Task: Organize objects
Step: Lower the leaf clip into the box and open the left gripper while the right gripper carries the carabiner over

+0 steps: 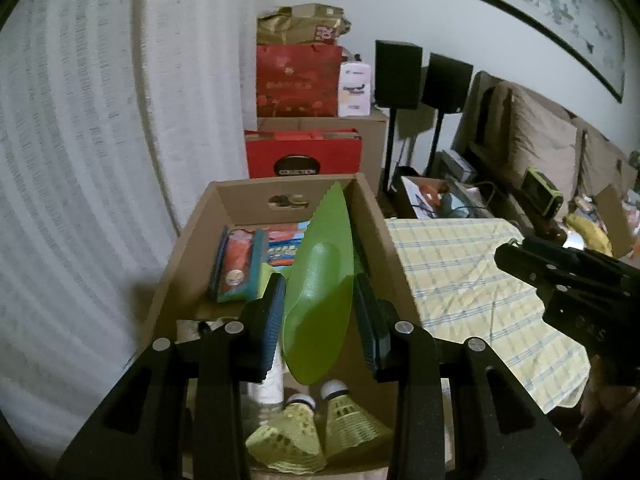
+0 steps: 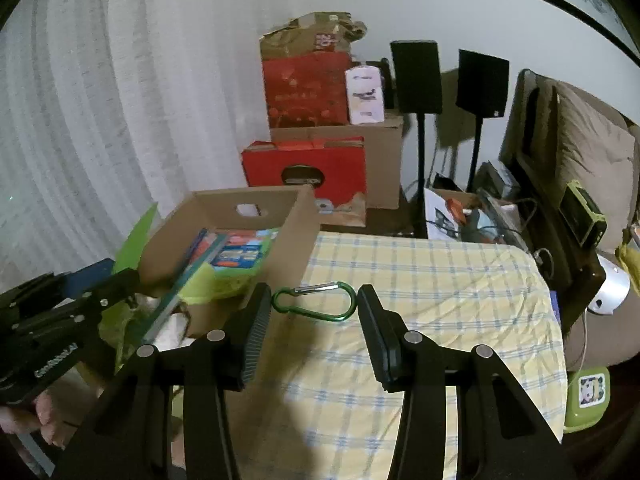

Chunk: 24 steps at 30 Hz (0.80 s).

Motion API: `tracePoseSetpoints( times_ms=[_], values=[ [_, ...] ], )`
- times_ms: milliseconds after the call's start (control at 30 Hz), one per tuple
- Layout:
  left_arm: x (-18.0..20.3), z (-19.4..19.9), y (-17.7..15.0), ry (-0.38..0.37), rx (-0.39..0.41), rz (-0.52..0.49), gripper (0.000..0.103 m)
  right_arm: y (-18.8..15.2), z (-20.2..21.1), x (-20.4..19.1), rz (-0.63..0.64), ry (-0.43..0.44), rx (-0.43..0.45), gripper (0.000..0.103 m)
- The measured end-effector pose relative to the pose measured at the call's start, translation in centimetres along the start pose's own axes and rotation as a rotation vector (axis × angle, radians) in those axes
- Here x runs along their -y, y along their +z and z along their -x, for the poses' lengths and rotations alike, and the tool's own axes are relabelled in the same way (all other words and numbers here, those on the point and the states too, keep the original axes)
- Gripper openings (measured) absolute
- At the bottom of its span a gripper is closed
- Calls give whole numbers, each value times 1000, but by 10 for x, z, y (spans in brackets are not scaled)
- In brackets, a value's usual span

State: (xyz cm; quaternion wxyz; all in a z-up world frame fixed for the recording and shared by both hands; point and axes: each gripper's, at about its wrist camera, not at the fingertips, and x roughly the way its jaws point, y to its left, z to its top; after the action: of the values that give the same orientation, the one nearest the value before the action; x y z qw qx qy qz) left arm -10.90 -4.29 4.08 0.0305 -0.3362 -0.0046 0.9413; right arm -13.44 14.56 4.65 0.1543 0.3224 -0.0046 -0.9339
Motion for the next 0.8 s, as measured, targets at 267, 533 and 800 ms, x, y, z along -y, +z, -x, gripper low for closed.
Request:
tracePoseSetpoints(
  times_ms=[267, 533, 800],
  values=[
    [-22, -10, -6, -40, -53, 38, 32, -2, -9, -31, 17, 46, -25, 45],
    [-33, -47, -9, -121, -163, 81, 32, -4, -20, -42, 9, 63, -46, 45],
    [-33, -63, -16, -179, -212, 126, 55, -2, -24, -41, 3, 63, -54, 45]
  ],
)
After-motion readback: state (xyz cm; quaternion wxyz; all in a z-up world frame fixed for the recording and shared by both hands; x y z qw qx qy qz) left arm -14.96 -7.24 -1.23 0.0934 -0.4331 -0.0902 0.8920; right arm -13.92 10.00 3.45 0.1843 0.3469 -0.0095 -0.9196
